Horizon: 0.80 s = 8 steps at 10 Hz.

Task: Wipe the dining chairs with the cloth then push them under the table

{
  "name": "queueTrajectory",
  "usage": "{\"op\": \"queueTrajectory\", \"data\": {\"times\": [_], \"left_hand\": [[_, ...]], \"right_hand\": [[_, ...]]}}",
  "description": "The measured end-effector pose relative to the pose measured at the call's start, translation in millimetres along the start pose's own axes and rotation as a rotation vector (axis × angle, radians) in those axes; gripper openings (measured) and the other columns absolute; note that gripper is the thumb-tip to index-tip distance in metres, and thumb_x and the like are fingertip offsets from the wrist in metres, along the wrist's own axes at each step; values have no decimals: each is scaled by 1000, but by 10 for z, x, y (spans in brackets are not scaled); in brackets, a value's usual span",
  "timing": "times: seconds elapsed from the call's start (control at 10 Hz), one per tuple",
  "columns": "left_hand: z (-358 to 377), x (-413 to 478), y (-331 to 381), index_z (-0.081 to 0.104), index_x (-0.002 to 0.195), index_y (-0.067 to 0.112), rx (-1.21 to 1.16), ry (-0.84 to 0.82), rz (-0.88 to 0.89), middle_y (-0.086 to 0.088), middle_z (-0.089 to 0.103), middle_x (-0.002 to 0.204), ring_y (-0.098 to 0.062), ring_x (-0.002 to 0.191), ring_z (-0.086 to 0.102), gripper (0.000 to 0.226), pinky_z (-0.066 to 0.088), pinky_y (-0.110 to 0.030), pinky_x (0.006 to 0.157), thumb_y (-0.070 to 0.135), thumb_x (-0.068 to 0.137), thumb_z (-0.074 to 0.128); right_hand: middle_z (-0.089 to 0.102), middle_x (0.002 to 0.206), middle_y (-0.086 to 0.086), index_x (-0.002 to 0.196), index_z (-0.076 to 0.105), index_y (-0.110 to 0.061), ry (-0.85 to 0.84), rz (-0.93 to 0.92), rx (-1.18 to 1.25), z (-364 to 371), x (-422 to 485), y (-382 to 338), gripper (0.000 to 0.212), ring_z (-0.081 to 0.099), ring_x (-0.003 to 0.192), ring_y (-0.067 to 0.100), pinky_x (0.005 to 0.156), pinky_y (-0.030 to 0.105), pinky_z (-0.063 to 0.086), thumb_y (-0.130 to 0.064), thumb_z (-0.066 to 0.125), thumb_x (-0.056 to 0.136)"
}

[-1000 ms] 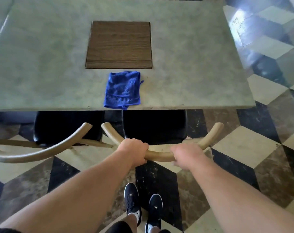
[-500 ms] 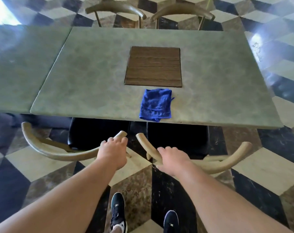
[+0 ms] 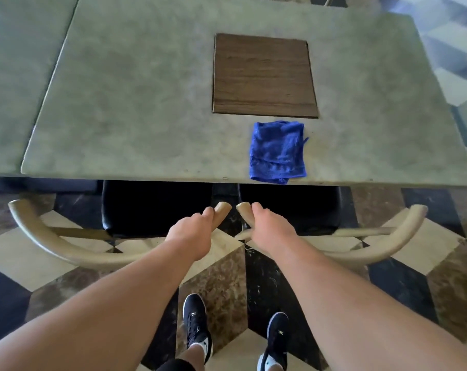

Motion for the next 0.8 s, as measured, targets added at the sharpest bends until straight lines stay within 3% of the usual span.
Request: {"op": "queueTrajectory", "data": {"times": [0.3,0.5,0.6,0.7,0.8], "left_hand": [[89,-17,95,36,135,23,13,-13,4,-2,58,95,-26,79,63,47,58,-43,66,11,96,59],[34,-35,108,39,134,24,10,-21,-16,2,58,95,-22,77,63,42,53,-38,59,22,98,61],[-16,-70,187,44,132,22,59,3,-9,3,57,105,-25,88,65,47,51,-38,63,44,96,63],[-191,-93,301,48,137,27,64,117,30,3,61,121,-25,110,62,57,53,-40,79,64,94,56],[-404,-131,446,51,138,32,90,197,75,4,59,133,-25,124,54,59,48,-41,94,72,96,41]], "right_hand": [[54,100,1,118,37,-22,-20,-53,-64,236,-116,-44,36,66,87,30,62,42,48,-17,63,94],[60,108,4,120,38,-22,-16,-66,-43,246,-127,-19,35,66,86,30,62,42,51,-22,63,95],[59,117,4,129,43,-22,-18,-103,-33,166,-148,38,44,66,99,31,67,41,47,-47,60,96],[58,126,5,140,44,-22,59,-136,-9,-63,-168,67,59,58,114,31,75,43,46,-64,46,99],[56,137,6,144,43,-21,146,-194,-26,-331,-218,14,59,52,123,31,92,47,48,-63,34,103]]}}
Point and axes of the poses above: each hand's wrist, its own x-axis towards the middle knuckle, its own z-axis out of the palm, y = z × x, the point moved 5 cm from there along x, towards the middle knuckle
